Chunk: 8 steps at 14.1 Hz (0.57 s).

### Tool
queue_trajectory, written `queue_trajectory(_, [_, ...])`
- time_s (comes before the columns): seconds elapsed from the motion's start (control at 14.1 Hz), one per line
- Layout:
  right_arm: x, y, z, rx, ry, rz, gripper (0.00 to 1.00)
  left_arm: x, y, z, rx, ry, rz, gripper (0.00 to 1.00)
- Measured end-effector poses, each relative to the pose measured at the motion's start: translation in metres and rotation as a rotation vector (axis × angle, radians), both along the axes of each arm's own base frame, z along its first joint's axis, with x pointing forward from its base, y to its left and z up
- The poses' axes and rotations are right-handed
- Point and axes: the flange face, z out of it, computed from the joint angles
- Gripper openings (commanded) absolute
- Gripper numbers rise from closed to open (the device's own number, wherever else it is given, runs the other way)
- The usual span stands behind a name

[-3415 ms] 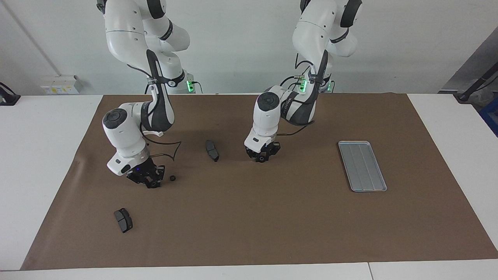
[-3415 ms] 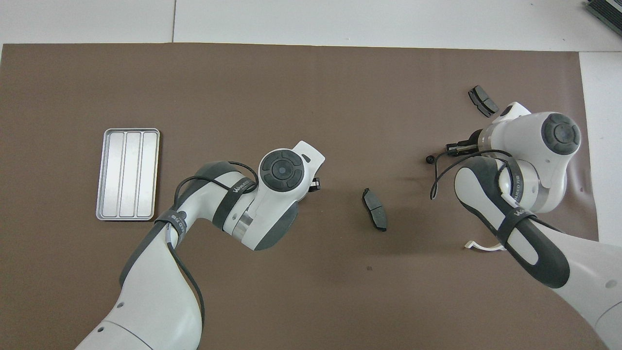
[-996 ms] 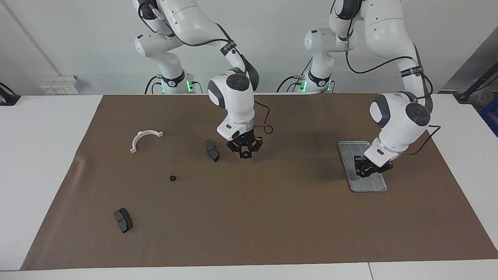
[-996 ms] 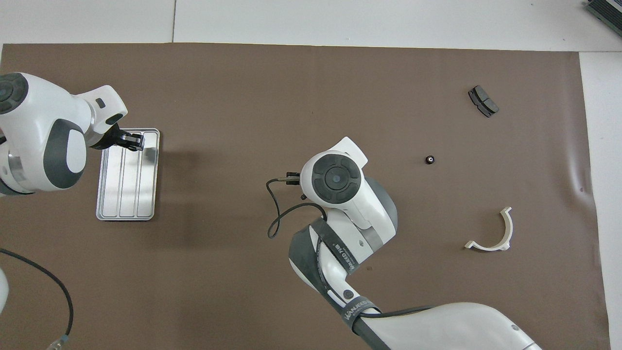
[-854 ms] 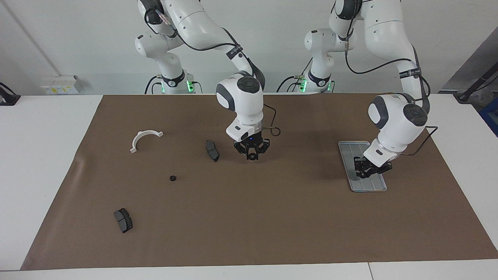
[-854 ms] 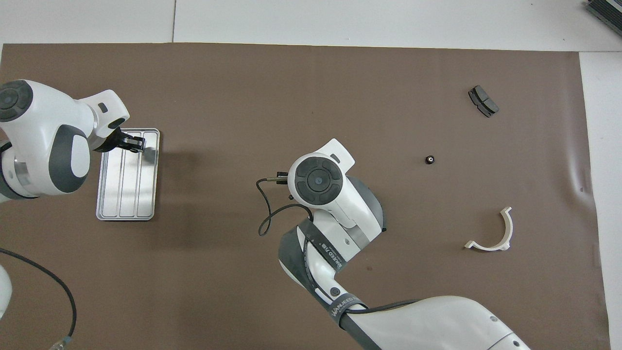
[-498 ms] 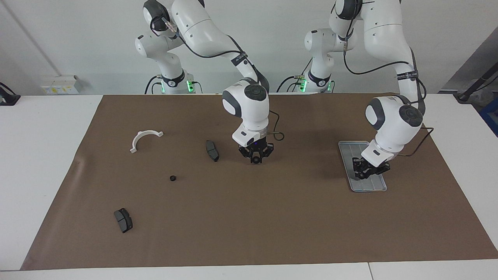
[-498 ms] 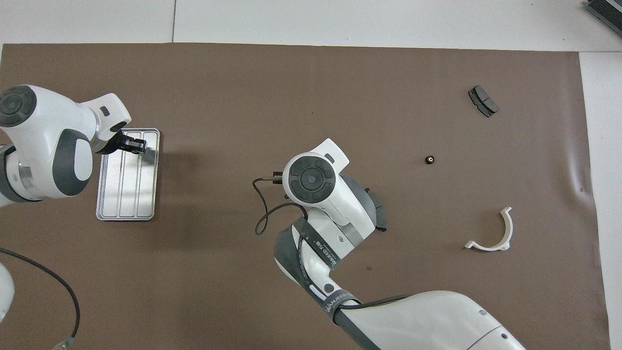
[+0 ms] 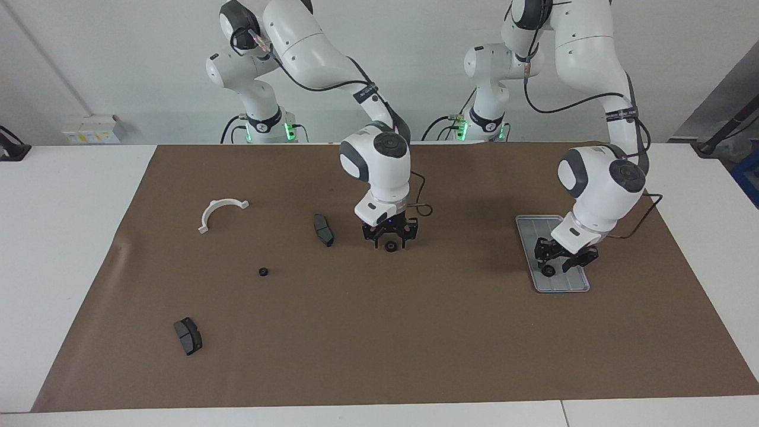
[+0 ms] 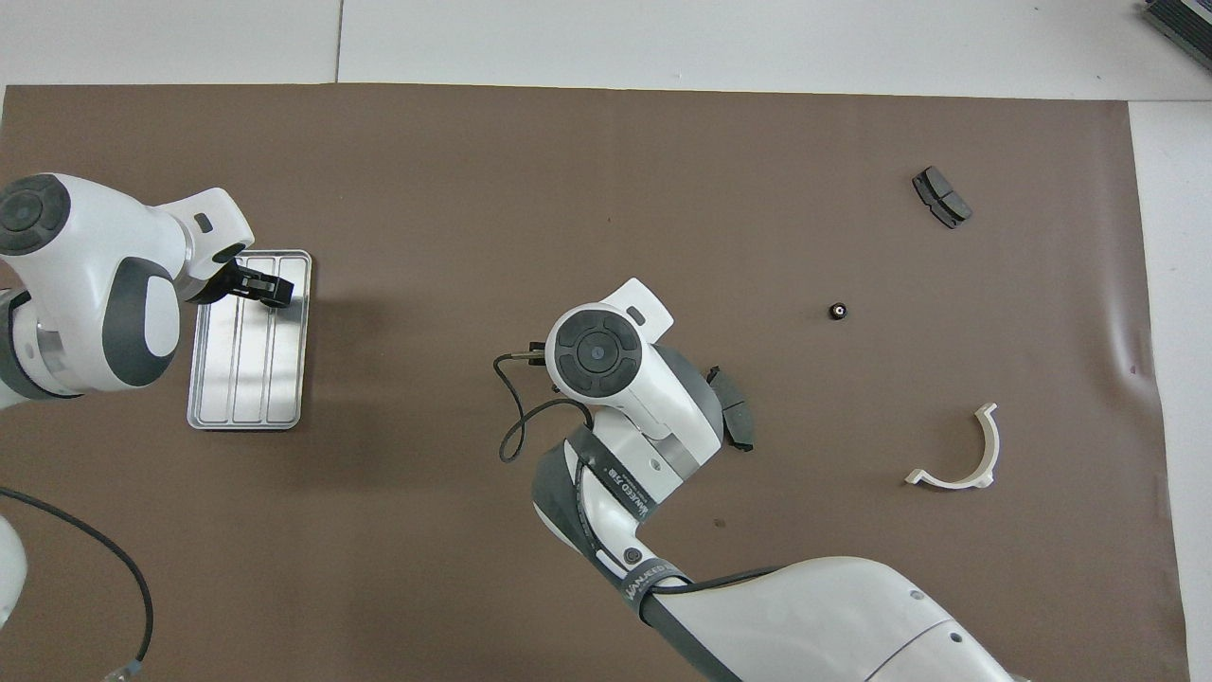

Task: Pick bearing gear from pile to tray
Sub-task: 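Set the second bearing mid-table with the right gripper while the left gripper approaches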

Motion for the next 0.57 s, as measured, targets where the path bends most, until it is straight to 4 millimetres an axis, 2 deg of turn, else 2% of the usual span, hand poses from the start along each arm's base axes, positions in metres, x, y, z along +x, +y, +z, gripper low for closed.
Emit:
queue_trajectory(0.14, [0.005, -0.004, 0.003, 0.004, -0.01, -0.008, 1.0, 0.0, -0.003, 0.001, -0.002, -0.002, -0.007, 0.65])
queue_trajectory(0.28, [0.017, -0.018, 0.016, 0.011, -0.031, -0.035, 1.0, 0.001, -0.016, 0.004, -0.008, -0.007, -0.007, 0.65])
queue_trajectory(0.43, [0.036, -0.047, 0.043, 0.02, -0.058, -0.072, 1.0, 0.001, -0.042, 0.008, -0.016, -0.011, 0.028, 0.65])
queue_trajectory(0.57, [0.055, -0.09, 0.073, 0.01, -0.071, -0.08, 1.0, -0.001, -0.085, 0.012, -0.028, -0.014, 0.071, 0.65])
